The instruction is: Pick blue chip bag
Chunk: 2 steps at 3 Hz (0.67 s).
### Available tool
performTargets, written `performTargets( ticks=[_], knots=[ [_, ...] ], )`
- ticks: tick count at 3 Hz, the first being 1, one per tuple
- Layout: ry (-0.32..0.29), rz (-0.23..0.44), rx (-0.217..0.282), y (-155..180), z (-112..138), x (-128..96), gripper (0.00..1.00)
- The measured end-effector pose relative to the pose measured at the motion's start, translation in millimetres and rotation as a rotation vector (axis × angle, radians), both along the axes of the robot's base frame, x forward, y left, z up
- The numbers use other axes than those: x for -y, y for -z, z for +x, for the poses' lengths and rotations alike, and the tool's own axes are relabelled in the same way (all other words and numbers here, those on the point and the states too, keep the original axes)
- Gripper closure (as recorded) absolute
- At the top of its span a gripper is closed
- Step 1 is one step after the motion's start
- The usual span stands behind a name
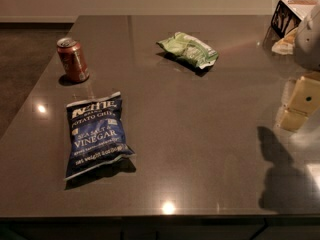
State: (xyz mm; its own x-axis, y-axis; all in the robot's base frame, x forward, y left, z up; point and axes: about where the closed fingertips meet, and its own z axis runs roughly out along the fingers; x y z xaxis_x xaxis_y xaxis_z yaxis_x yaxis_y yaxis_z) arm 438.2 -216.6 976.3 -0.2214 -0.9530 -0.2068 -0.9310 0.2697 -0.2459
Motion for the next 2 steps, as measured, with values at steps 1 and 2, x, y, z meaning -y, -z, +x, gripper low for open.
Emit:
performTargets(
  ticks=[1,2],
  knots=[
    [0.0,0.0,0.0,0.0,0.0,0.0,0.0],
    [-0.029,0.055,-0.023,-4.3,17.4,-31.9,0.0]
  ],
)
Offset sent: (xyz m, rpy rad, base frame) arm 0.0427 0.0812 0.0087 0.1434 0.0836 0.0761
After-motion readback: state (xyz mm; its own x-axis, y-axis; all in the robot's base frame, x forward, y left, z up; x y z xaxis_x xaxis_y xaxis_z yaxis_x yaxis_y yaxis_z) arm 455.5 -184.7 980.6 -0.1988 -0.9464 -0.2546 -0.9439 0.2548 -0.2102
